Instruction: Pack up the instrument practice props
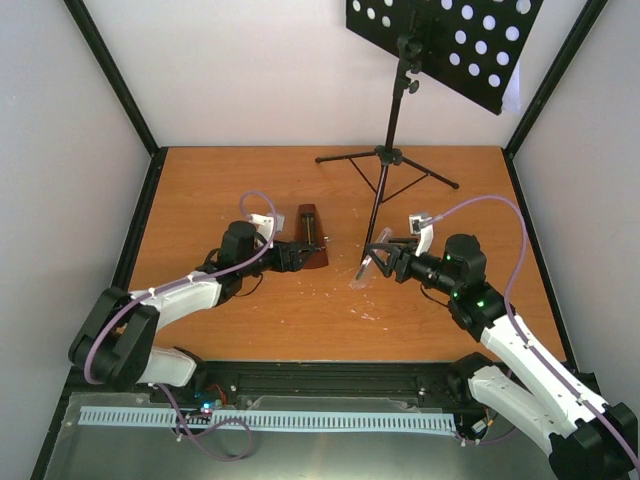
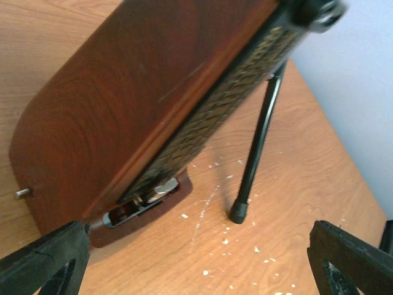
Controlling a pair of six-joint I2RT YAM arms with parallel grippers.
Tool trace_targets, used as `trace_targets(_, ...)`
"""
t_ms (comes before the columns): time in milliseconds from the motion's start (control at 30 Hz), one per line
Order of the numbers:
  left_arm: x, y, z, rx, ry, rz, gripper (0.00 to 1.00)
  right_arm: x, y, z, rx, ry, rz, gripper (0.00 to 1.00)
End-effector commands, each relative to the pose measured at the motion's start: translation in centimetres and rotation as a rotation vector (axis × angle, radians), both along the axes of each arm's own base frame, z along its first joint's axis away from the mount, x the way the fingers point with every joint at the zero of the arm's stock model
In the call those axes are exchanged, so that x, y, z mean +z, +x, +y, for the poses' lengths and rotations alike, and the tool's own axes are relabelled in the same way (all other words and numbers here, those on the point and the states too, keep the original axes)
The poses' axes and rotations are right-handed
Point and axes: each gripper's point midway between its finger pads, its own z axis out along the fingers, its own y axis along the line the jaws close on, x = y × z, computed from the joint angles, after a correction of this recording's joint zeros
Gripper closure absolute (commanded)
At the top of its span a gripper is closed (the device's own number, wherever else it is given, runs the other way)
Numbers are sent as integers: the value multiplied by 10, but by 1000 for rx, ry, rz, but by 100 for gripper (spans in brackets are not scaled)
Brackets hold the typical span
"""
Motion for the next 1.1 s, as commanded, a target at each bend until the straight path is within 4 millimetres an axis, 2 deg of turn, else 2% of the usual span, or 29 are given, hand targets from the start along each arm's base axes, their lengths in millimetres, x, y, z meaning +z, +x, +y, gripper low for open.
trace_targets(0,4,17,3,16,45,-130,3,16,2,-3,-20,-11,-126,39)
trace_targets(167,8,19,-3,-15,43,-145,3,33,1,-3,-15,-9,-177,39)
trace_targets(433,-16,22,-2,-5,74,-105,3,43,-6,-4,3,-5,-251,39)
trace_targets(633,-25,29,-1,-2,107,-131,3,31,-16,-10,4,-39,-295,39)
trace_targets(767,-34,28,-12,-49,95,-129,4,23,-20,-13,3,-50,-307,39)
trace_targets(900,-44,20,-28,-102,102,-128,4,11,-16,-14,-12,-67,-283,39)
trace_targets(1067,-41,7,-46,-183,84,-162,4,0,-11,-15,-33,-71,-253,38)
